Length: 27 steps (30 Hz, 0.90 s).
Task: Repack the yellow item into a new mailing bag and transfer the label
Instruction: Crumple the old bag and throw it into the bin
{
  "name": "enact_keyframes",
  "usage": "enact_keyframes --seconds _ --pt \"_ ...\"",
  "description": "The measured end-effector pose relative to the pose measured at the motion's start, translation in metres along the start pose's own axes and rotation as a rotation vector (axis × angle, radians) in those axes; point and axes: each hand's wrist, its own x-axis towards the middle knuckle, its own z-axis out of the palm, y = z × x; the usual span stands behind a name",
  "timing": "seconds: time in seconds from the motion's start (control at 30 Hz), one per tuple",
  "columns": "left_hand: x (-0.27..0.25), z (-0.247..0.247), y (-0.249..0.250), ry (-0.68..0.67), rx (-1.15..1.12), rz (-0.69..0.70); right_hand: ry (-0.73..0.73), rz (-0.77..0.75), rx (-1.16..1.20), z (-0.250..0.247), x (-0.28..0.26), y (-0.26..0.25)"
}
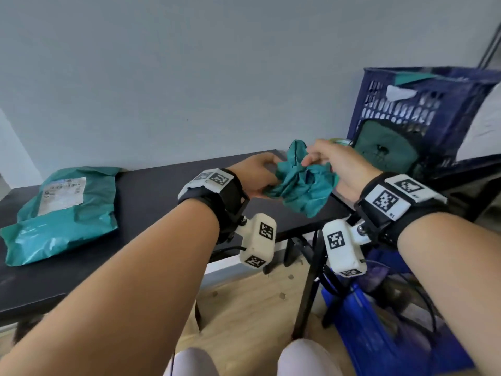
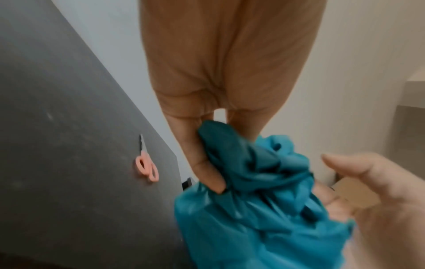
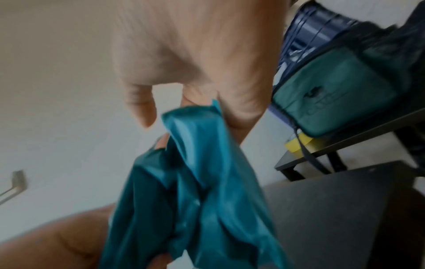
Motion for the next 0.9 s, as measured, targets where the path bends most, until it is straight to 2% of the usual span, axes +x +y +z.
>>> enact_keyframes --seconds 0.17,0.3,0.37,0.43,0.5,0.57,0.63,0.8,0.9 --pt "0.034 0.058 -0.002 0.013 0.089 0.091 0.136 0.030 -0.137 -0.059 -0.015 0.020" --pt "0.060 0.120 -0.003 -0.007 0.001 0.105 0.160 0.216 -0.146 -0.111 -0.039 0.037" --pt "0.066 0.155 -0.001 -0.063 -0.068 0.107 0.172 0.342 -0.128 -0.135 -0.054 0.044" --pt "0.066 0.192 0.004 -0.135 -0.127 0.105 0.177 0.404 -0.091 -0.158 -0.072 0.048" --pt "0.065 0.226 0.005 -0.228 -0.173 0.079 0.224 0.386 -0.119 -0.180 -0.090 0.052" --pt "0.063 0.255 0.004 -0.342 -0.213 0.005 0.293 0.343 -0.233 -0.201 -0.107 0.060" --pt "0.064 0.281 -0.004 -0.418 -0.202 -0.005 0.381 0.310 -0.336 -0.218 -0.119 0.078" --pt "0.064 0.337 -0.035 -0.380 -0.010 0.059 0.698 0.334 -0.498 -0.245 -0.143 0.127" --pt "0.060 0.368 -0.044 -0.462 0.093 0.078 0.771 0.370 -0.623 -0.265 -0.165 0.148"
